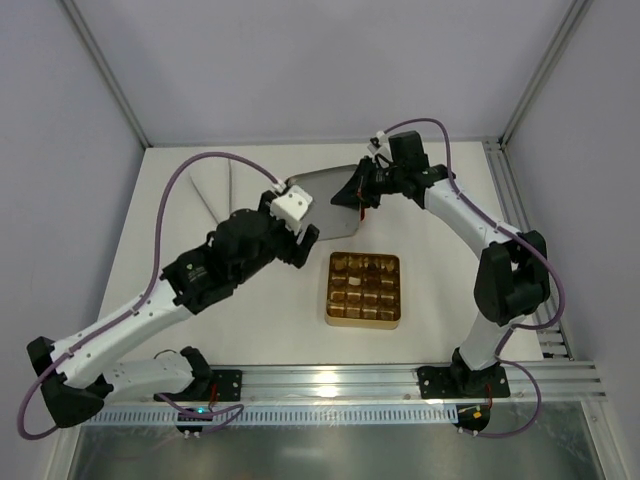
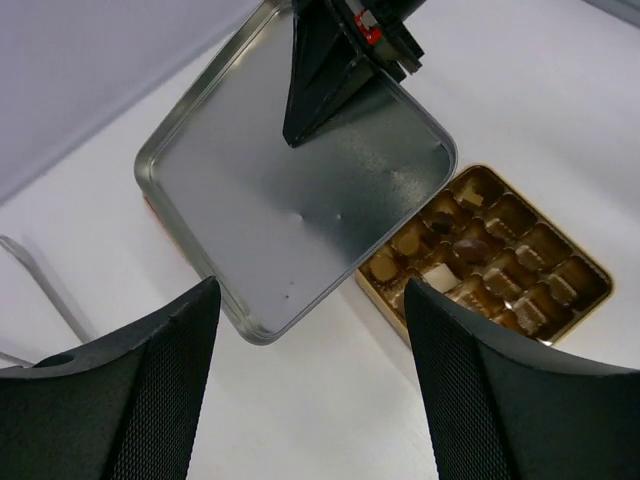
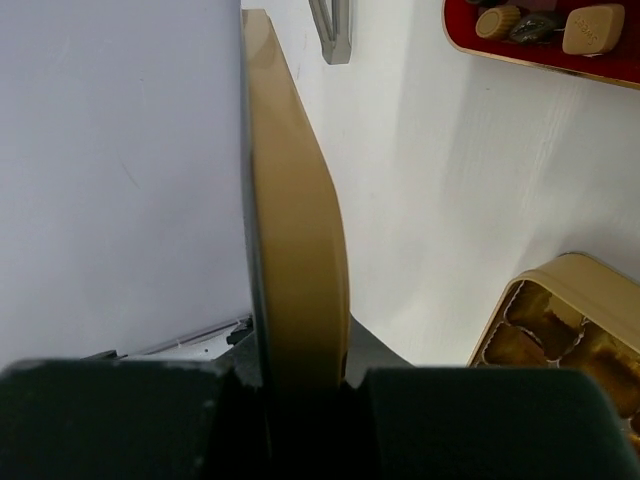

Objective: Pack the chocolate

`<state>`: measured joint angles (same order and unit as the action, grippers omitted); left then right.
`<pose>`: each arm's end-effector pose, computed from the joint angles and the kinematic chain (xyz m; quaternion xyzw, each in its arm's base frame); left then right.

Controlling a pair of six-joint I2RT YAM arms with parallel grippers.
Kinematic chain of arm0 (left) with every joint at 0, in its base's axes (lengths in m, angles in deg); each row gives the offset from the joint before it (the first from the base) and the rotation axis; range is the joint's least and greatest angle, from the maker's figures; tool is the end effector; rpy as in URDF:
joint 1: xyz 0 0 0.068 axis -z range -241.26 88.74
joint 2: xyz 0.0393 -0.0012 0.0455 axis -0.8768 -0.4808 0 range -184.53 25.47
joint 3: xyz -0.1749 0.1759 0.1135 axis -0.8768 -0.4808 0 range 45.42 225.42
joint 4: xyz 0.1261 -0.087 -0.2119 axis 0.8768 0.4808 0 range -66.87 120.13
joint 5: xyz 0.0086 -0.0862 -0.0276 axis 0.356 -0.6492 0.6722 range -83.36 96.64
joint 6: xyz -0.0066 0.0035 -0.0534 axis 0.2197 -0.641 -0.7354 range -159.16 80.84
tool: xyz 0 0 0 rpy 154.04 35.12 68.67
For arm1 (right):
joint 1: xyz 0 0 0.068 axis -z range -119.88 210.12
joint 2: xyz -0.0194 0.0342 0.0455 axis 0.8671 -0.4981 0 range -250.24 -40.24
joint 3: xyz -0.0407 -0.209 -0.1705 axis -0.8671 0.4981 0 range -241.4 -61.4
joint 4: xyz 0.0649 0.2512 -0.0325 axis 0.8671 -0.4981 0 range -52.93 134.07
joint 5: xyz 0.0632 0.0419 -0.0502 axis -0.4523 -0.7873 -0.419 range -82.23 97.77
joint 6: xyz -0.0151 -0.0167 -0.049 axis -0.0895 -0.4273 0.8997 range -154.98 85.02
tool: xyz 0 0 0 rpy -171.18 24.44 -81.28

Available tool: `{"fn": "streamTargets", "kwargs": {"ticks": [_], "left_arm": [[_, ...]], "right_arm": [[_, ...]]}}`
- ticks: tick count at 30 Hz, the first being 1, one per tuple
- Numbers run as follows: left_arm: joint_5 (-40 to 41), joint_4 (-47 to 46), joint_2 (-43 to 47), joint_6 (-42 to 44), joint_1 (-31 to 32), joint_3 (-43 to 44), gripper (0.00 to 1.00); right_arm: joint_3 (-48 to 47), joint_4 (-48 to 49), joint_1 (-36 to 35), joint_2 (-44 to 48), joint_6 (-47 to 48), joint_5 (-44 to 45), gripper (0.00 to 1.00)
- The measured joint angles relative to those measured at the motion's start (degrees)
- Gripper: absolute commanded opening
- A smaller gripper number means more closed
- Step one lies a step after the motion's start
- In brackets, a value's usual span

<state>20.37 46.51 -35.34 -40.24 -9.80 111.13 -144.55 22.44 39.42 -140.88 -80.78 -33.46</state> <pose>0.1518 -0.1772 0.3902 0.2797 0.7588 -0.1698 0.5632 0.3647 0.1628 0.2929 0.0360 0.8579 0.4863 0.1619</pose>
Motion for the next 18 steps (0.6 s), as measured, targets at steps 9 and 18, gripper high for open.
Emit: {"fn": "streamTargets", "kwargs": {"ticks": [9,18], "left_arm": [[12.7,-21.92,1.05,21.35,13.92,-15.26,0.71],[21.59,-45.68,-9.09,42.42,19.52,-19.54,0.71]], "right_arm": [[-5.4,-7.45,2.58,2.58,-1.84,0.02,0.04],[-10.08,-13.2,2.8,3.54,-3.48,0.68,0.04]]}}
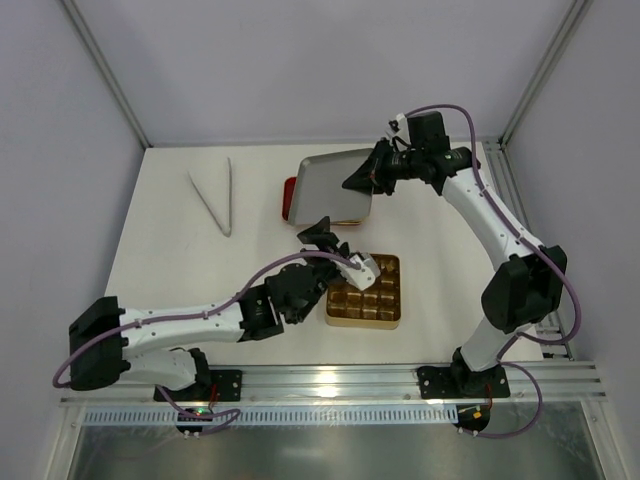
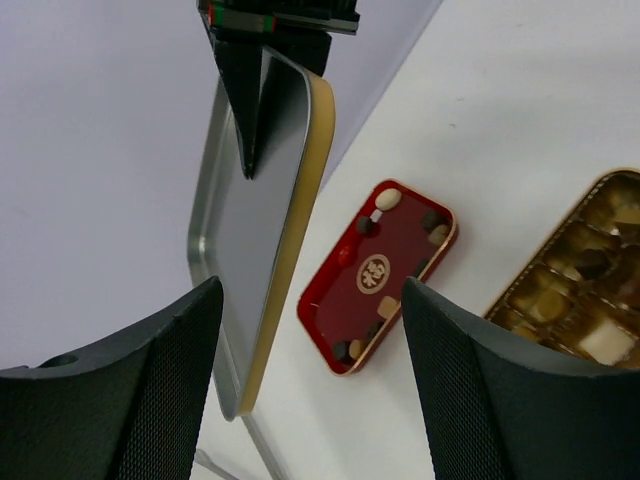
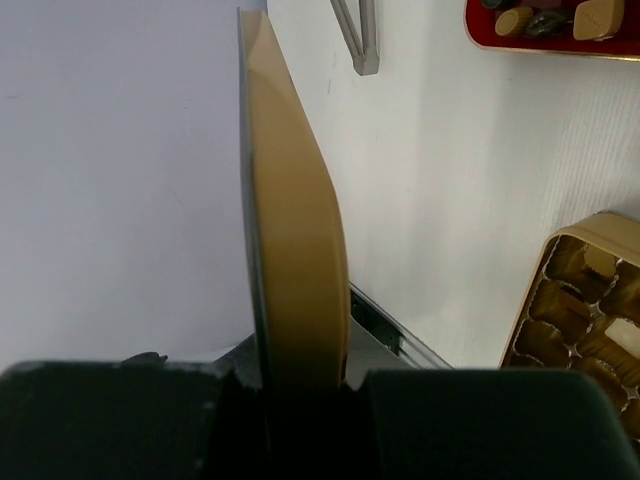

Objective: Pack the chocolate

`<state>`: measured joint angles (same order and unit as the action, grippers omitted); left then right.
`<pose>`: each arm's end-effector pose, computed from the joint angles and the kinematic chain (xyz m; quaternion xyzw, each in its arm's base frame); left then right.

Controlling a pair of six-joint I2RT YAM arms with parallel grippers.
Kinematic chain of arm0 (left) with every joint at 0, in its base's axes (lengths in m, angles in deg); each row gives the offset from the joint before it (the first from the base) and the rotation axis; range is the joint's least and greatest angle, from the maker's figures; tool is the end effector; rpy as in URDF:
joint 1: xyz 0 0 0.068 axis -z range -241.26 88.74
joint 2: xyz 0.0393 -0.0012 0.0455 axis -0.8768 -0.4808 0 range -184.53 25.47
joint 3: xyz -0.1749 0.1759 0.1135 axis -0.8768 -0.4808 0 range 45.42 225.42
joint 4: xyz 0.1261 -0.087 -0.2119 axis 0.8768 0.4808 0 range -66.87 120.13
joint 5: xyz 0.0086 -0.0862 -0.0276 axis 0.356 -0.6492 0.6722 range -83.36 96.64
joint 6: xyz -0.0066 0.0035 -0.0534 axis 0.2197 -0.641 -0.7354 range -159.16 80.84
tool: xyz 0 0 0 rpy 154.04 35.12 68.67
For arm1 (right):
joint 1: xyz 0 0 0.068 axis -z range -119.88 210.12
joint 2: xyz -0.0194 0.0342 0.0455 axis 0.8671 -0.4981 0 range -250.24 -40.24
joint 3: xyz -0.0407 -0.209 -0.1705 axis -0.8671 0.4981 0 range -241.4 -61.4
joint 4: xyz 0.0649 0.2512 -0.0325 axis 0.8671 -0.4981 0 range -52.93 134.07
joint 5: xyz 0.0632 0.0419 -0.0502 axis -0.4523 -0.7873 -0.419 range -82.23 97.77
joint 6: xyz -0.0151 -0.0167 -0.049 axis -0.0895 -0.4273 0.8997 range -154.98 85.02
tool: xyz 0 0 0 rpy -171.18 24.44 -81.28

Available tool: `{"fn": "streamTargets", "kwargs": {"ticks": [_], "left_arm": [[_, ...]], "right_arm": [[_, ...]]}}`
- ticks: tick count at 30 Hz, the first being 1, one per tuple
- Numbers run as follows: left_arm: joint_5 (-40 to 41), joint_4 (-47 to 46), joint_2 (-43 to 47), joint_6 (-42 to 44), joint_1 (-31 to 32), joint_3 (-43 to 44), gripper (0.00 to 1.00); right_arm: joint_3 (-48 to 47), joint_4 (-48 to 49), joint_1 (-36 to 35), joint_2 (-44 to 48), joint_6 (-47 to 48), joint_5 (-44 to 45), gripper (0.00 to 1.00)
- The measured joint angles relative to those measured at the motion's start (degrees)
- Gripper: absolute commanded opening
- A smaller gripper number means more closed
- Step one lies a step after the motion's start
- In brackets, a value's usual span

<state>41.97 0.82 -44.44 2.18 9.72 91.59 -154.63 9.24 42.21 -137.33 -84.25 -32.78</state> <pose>0.1109 -0.2587 0.3150 0.4486 0.5559 0.0398 0.6987 0.3545 0.1388 0.3556 0.0841 0.8547 0.4849 0.1655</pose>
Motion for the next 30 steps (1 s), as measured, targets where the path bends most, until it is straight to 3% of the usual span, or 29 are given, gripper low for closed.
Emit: {"fn": "streamTargets", "kwargs": {"ticks": [7,21,24,30], "left_arm": [[2.4,-12.46,-9.03,12.44,-0.66,0.02,0.66],[1.62,-21.84,-12.61,22.56,-3.15,0.94,0.55],[1.03,-23.32,-13.77,24.55,-3.28,0.94,0.48],[0.48,-28.15,-16.35,28.44,-3.96,1.11,0.22]], "right_arm": [[-0.26,-4.37,0.0,2.97,-0.2,1.6,0.04],[0.57,-6.84,-1.25,5.14,-0.11,3.02,0.04],[0.92,-6.73,-1.42,5.25,-0.13,3.02,0.04],[2.54,-6.49,-1.64,5.27,-0.15,2.99,0.04]]}}
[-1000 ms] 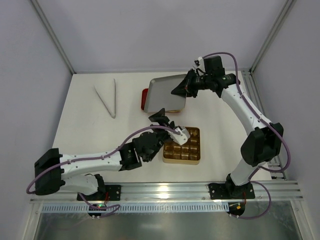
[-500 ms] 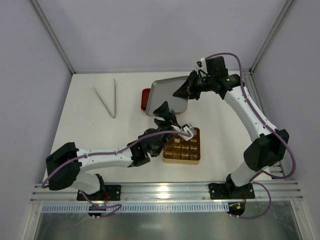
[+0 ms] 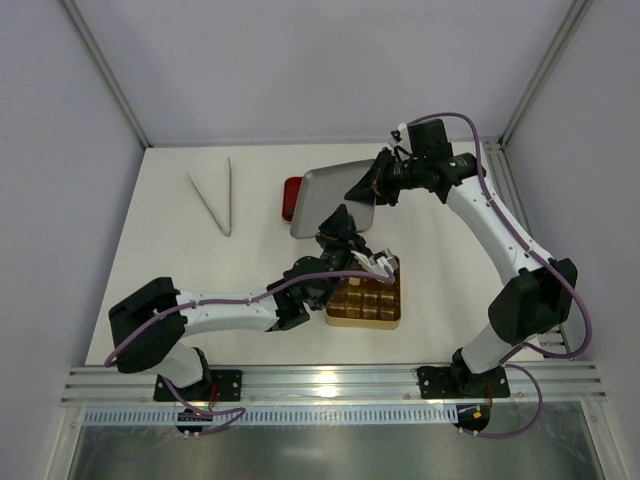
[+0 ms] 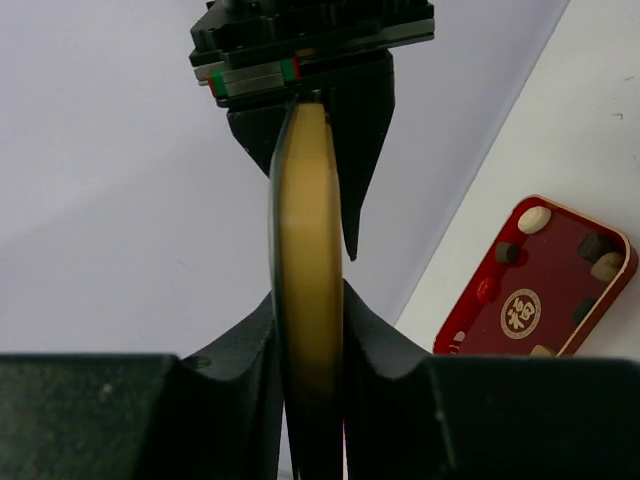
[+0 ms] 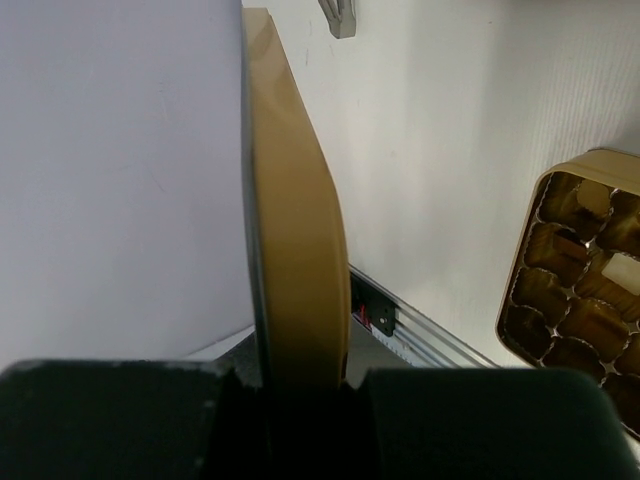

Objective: Pack the chocolate

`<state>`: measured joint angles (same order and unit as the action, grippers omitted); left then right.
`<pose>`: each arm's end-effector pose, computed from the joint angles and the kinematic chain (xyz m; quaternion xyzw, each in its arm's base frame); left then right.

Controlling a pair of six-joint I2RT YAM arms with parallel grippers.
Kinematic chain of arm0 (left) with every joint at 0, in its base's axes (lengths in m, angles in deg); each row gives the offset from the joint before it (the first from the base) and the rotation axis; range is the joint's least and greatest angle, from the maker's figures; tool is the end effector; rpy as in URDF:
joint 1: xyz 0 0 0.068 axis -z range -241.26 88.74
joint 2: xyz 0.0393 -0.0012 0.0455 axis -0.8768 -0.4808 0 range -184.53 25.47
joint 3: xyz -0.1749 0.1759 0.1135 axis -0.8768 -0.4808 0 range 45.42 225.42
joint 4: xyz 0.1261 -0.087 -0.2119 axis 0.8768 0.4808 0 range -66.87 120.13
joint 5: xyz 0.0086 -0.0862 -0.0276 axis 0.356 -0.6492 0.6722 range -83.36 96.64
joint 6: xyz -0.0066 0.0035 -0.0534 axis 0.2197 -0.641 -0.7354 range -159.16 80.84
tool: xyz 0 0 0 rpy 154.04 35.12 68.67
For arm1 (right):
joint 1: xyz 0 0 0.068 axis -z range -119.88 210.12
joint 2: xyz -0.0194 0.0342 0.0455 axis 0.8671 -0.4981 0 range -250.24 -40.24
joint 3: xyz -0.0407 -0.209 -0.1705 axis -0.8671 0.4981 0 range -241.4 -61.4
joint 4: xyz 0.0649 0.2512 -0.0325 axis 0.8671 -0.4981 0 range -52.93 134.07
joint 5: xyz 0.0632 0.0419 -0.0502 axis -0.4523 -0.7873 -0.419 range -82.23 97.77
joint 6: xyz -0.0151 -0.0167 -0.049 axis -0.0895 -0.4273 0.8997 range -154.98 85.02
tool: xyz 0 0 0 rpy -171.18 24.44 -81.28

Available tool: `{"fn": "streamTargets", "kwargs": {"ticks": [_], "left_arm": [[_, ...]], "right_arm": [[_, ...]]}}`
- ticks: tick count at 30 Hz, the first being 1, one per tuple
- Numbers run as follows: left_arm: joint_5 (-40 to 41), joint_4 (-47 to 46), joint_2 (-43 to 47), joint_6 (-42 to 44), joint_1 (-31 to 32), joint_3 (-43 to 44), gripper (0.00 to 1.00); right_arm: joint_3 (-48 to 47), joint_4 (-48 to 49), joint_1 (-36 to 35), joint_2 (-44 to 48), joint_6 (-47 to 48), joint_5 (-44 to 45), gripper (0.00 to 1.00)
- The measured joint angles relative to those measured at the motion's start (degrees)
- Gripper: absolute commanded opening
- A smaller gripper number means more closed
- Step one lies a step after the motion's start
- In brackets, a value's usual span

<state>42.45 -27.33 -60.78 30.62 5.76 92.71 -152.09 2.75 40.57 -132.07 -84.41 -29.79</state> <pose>0.1486 -0.2973 0.2899 0.4722 0.4430 0.2122 0.7320 0.3226 0.1375 0.3634 0.0980 0.8706 0.4589 0.1477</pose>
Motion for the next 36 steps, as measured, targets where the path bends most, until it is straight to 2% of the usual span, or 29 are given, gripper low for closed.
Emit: {"fn": "streamTargets", "kwargs": {"ticks": [3,5,7,8,9,11,12,15,17,18,23,27,31,36], "left_arm": [[0.07,-2.01,-1.86,1.27,-0.07,0.39,0.01],[0.2,-3.15,-2.54,1.77,-0.07,0.72,0.0],[0.39,-3.34,-2.82,2.21,-0.07,1.16,0.01],[0.39,-3.41,-2.82,2.38,-0.07,1.33,0.0],[0.33,-3.41,-2.82,2.67,-0.04,1.49,0.0],[0.15,-3.34,-2.84,2.89,-0.04,1.86,0.0],[0.17,-3.32,-2.84,2.86,-0.04,2.14,0.0],[0.15,-3.26,-2.75,2.38,-0.07,3.02,0.0],[0.22,-2.64,-2.45,1.53,-0.04,3.28,0.0],[0.37,-1.97,-2.1,0.42,0.0,3.41,0.0],[1.22,7.17,0.57,-7.58,0.61,5.73,0.0],[1.18,20.96,3.96,-20.04,0.74,12.04,0.0],[-0.96,35.71,5.75,-33.92,0.11,20.65,0.0],[-8.9,50.73,8.04,-56.08,-5.05,28.35,0.0]], "right_arm": [[0.5,0.66,0.0,0.09,0.15,-0.02,0.04],[0.63,1.51,0.15,0.37,1.14,-0.07,0.06],[0.66,2.25,0.17,0.85,1.4,-0.02,0.15],[0.66,2.54,0.2,1.05,1.38,-0.02,0.2],[0.72,2.86,0.2,1.29,1.18,-0.02,0.36],[0.94,3.06,0.07,1.86,0.72,-0.02,0.52],[1.05,3.02,-0.02,2.08,0.74,0.04,0.65],[1.07,3.08,-0.22,2.36,1.18,1.42,0.83],[1.07,3.08,-0.2,2.58,1.68,3.15,0.89],[1.07,3.13,-0.07,2.78,1.88,4.2,0.99],[1.4,4.24,1.99,5.46,2.97,9.46,1.0],[3.3,7.63,5.86,10.21,3.15,12.31,1.0],[3.32,10.16,10.25,13.77,4.0,13.92,1.0],[3.82,10.4,16.0,17.77,6.75,16.46,1.0]]}}
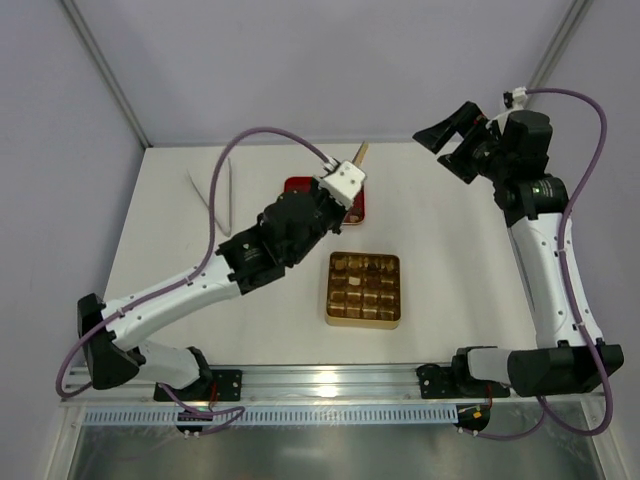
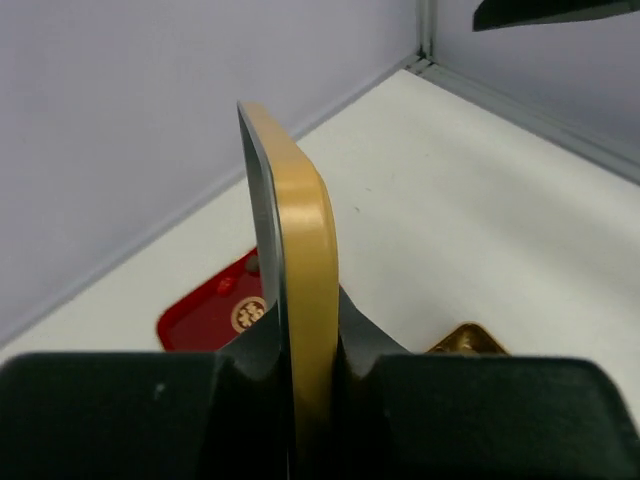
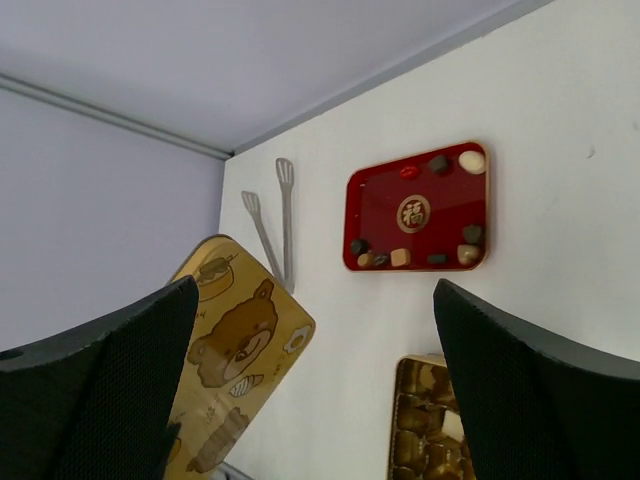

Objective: Pack the chocolate

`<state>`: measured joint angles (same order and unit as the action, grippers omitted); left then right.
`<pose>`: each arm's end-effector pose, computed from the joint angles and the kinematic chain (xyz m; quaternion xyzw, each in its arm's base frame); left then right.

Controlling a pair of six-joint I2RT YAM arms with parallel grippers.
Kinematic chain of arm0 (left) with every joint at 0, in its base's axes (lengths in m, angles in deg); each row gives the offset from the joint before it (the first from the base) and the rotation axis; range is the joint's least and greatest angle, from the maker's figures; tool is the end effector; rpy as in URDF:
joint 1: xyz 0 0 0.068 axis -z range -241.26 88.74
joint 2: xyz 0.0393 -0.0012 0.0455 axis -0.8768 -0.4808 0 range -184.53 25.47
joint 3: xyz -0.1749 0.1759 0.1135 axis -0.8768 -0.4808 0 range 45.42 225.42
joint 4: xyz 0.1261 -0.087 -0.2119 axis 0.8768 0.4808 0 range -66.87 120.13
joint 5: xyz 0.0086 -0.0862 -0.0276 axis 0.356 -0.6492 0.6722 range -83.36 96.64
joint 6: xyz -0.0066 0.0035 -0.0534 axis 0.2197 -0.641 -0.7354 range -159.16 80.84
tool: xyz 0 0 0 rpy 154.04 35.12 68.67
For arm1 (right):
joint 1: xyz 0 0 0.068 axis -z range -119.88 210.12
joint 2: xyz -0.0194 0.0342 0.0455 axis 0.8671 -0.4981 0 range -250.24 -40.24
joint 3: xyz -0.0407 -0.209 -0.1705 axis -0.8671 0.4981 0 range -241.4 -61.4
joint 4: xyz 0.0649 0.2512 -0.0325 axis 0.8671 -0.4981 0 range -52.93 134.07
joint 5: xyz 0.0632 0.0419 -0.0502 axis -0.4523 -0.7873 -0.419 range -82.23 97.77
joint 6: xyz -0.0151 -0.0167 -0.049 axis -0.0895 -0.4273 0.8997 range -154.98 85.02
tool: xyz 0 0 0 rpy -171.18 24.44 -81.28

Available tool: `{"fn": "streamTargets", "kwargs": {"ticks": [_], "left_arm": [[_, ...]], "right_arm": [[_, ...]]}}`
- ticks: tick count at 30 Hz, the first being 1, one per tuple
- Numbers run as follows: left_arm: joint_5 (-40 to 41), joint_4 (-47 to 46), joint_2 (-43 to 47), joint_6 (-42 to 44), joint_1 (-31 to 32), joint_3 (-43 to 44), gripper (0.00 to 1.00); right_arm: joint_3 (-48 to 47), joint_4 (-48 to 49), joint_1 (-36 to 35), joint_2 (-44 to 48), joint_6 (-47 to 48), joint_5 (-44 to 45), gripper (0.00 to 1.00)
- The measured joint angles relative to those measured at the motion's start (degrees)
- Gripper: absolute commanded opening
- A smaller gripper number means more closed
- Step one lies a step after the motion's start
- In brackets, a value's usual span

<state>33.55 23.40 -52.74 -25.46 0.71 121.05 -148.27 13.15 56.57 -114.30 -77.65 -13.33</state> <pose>0.1641 -0.2741 0.4155 0.3055 0.6549 -0.1203 0.6807 0.2737 0.0298 0.4468 0.1652 0.7860 0.3629 0.4726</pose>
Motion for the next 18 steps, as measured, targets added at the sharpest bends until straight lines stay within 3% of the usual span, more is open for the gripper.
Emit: {"fn": "streamTargets", "kwargs": {"ticks": [5,10,14,18], "left_arm": [[-15.63,7.39,2.62,-27.17,-11.17,0.63,0.0],[-35.34,0.63,2.97,-54.93,-22.01,-6.71,0.0],[-45.44,-7.15,1.64,-70.66,-23.63,-16.24,0.0],[-51.65,-15.52,-0.59,-80.08,-23.39,-23.54,0.0]], "right_arm": [[3.26,-1.22,1.42,5.64,5.66,4.04,1.0],[13.46,-1.6,1.42,12.76,10.01,5.27,1.0],[21.81,-1.03,1.4,14.75,11.98,5.03,1.0],[29.18,-0.72,0.92,15.13,13.22,4.74,1.0]]}}
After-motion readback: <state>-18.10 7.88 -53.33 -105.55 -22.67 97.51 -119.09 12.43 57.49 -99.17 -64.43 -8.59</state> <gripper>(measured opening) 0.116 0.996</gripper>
